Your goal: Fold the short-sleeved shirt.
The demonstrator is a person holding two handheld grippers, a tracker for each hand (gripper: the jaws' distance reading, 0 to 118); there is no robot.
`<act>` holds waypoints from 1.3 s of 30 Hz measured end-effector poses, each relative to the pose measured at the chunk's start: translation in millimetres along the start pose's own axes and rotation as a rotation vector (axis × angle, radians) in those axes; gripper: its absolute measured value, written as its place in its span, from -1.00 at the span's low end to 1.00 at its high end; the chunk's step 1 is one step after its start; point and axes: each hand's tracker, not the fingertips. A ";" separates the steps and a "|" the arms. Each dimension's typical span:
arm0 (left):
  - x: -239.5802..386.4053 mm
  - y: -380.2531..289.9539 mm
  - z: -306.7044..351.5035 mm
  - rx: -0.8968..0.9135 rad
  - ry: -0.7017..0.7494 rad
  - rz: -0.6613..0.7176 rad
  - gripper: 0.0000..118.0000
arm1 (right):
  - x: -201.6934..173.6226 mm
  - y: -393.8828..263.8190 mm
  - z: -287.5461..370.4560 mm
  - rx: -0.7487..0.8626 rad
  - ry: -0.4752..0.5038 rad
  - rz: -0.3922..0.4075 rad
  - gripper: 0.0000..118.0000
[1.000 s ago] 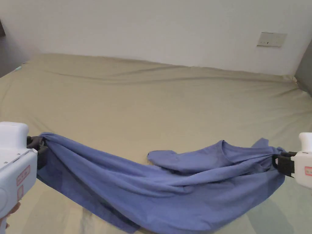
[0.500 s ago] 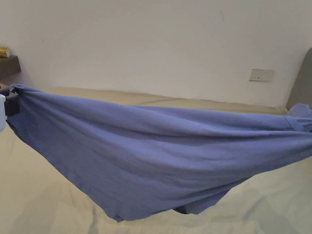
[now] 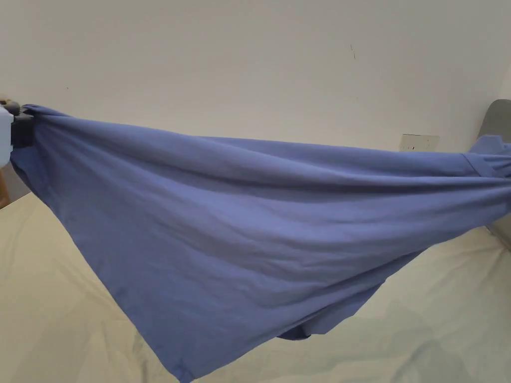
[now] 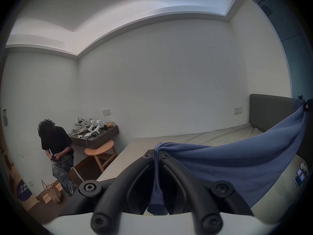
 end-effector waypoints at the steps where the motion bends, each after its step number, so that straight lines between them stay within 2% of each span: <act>1: 1.2 2.4 -6.8 -0.004 -0.002 -0.001 -1.00 | -0.6 2.6 -7.3 -0.001 -0.001 0.003 -0.87; 4: 2.8 7.5 -26.2 0.000 -0.026 0.039 -1.00 | 4.0 8.4 -28.6 -0.003 0.004 -0.013 -0.87; 9: 19.3 13.3 -67.7 -0.017 -0.016 -0.024 -1.00 | 3.1 14.6 -78.3 -0.017 -0.024 -0.026 -0.87; 16: 36.8 15.9 -145.6 -0.062 0.001 -0.007 -1.00 | 3.9 17.4 -159.3 -0.023 -0.036 -0.055 -0.87; 21: 50.9 -0.1 -187.6 -0.080 0.006 -0.003 -1.00 | -1.8 -3.1 -201.9 -0.038 -0.072 -0.011 -0.87; 29: 66.9 -113.9 -225.6 -0.265 -0.025 -0.033 -1.00 | 2.5 -113.9 -237.7 -0.228 -0.057 0.005 -0.87; 32: 77.4 -178.1 -219.4 -0.385 -0.056 -0.052 -1.00 | 9.5 -179.2 -239.2 -0.352 -0.045 -0.006 -0.87; 35: 81.8 -246.3 -199.5 -0.522 -0.078 -0.065 -1.00 | 19.5 -249.5 -228.5 -0.534 0.025 -0.002 -0.87; 37: 81.1 -290.9 -180.7 -0.607 -0.081 -0.076 -1.00 | 26.6 -295.0 -212.2 -0.635 0.070 0.013 -0.87; 39: 79.7 -329.6 -159.8 -0.698 -0.107 -0.078 -1.00 | 28.7 -331.2 -191.4 -0.709 0.063 0.060 -0.87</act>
